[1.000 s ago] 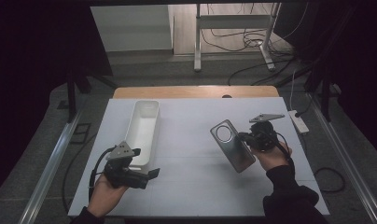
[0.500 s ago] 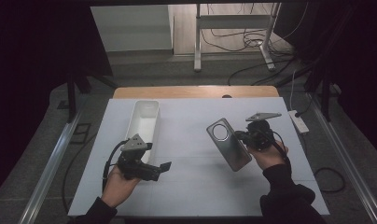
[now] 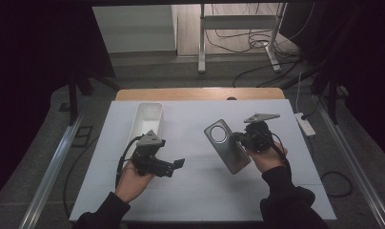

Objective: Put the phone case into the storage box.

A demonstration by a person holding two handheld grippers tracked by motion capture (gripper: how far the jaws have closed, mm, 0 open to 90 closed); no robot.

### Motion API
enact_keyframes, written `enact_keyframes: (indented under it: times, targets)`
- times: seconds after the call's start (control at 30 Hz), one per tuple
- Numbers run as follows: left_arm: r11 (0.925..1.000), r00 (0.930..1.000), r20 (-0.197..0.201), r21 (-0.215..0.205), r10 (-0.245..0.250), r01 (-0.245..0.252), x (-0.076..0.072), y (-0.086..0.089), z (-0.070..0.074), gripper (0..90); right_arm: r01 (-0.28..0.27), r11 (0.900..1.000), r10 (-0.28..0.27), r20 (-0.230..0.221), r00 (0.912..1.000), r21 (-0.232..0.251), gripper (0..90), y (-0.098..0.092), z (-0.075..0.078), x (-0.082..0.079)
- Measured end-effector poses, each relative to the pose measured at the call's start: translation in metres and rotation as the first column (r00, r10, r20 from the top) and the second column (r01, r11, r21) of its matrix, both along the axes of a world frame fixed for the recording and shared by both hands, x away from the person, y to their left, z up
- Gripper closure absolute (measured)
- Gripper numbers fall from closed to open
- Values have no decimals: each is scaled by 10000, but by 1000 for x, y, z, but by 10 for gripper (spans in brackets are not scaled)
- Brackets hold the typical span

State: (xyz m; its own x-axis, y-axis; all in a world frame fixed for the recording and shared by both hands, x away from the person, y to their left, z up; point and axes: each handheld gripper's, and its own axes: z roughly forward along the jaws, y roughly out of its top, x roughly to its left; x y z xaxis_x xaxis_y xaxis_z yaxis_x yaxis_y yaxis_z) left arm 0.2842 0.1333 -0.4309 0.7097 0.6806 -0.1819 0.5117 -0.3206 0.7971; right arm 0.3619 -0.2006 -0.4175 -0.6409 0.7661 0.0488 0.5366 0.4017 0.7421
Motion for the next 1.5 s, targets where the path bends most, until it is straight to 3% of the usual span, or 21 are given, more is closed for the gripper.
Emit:
enact_keyframes:
  times: [0.6,1.17,1.5]
  targets:
    - [9995,9994,-170,87,-313,315,21,-21,-4,0,-229,9997,227,153,9996,99,890,21,1,-1]
    - [9981,9970,-524,-256,-574,561,35,-37,-12,2,-501,9987,497,297,9983,123,890,41,0,-4]
    - [9973,9957,-644,-327,-672,652,37,-47,-14,75,-654,9977,647,385,9972,160,890,51,-1,-7]
